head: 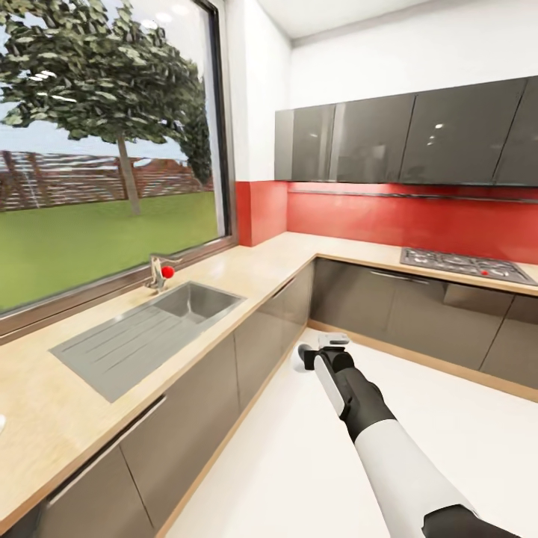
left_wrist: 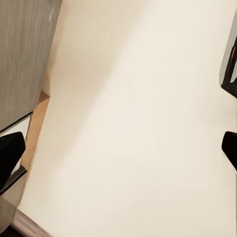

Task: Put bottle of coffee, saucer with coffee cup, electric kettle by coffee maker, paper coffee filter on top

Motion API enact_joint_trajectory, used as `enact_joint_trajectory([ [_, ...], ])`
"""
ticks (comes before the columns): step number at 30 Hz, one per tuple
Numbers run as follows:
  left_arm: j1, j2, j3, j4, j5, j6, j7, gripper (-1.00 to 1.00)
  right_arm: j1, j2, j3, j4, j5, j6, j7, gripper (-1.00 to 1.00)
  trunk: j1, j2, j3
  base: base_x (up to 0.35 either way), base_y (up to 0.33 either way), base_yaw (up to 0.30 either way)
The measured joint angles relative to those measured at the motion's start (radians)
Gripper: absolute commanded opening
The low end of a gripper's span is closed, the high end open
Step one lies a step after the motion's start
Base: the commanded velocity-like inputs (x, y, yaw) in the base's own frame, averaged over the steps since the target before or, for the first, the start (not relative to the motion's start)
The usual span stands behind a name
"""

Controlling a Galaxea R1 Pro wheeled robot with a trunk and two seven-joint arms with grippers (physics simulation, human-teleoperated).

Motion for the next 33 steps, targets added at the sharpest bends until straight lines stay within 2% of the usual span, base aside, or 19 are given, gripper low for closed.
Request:
enact_joint_trajectory([
  [8, 0.0, -0.006, -0.001, 0.0, -0.002, -0.002, 0.0, 1.0, 0.0, 0.0, 0.0, 0.0, 0.0, 0.0, 0.0, -1.0, 0.0, 0.0, 0.0, 0.062, -0.121, 0.09],
  [33, 0.0, -0.006, -0.001, 0.0, -0.001, -0.002, 0.0, 1.0, 0.0, 0.0, 0.001, 0.0, 0.0, 0.0, 0.0, -1.0, 0.001, 0.0, 0.003, 0.001, -0.003, 0.266],
])
